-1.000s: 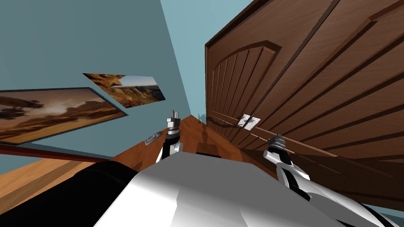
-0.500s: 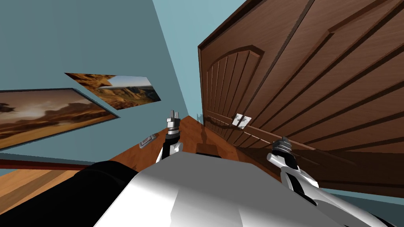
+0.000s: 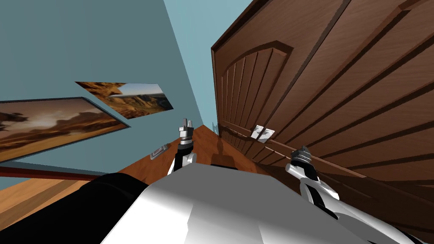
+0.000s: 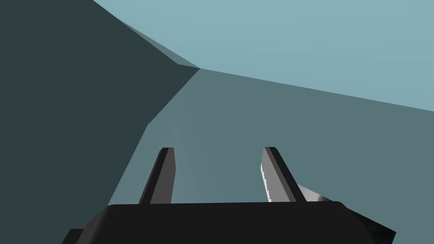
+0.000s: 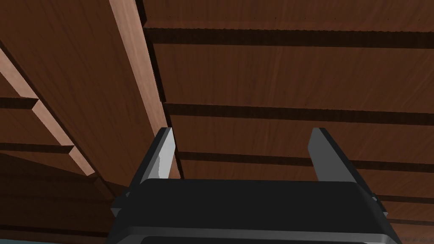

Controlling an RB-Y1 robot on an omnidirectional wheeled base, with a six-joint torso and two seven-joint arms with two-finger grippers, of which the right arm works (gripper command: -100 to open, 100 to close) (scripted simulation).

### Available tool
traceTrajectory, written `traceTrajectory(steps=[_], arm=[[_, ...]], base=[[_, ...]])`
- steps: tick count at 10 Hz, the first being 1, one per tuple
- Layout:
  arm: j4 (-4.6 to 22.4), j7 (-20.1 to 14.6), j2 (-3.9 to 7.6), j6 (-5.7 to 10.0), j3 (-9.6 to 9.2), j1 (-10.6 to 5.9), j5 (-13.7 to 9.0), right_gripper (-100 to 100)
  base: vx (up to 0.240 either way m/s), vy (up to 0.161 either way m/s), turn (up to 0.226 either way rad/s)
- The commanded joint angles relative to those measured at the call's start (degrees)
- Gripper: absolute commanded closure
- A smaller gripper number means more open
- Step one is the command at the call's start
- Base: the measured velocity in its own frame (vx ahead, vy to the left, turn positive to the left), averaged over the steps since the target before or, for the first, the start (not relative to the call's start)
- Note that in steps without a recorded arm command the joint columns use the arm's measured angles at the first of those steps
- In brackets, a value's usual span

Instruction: Pull the door open

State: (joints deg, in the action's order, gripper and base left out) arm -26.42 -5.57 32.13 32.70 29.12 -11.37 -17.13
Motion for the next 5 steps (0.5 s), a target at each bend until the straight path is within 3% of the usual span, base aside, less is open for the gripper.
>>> traceTrajectory(steps=[1, 3, 5], arm=[[0.53, -0.28, -0.37, 0.75, -0.71, -1.26, 0.33, -100], [0.18, -0.26, -0.87, 0.83, -1.17, -2.09, 0.54, -100], [-0.36, -0.24, -1.61, 0.92, -1.87, -3.33, 0.86, -100]], base=[[0.142, 0.056, 0.153], [0.150, 0.081, 0.106], [0.193, 0.109, 0.200]])
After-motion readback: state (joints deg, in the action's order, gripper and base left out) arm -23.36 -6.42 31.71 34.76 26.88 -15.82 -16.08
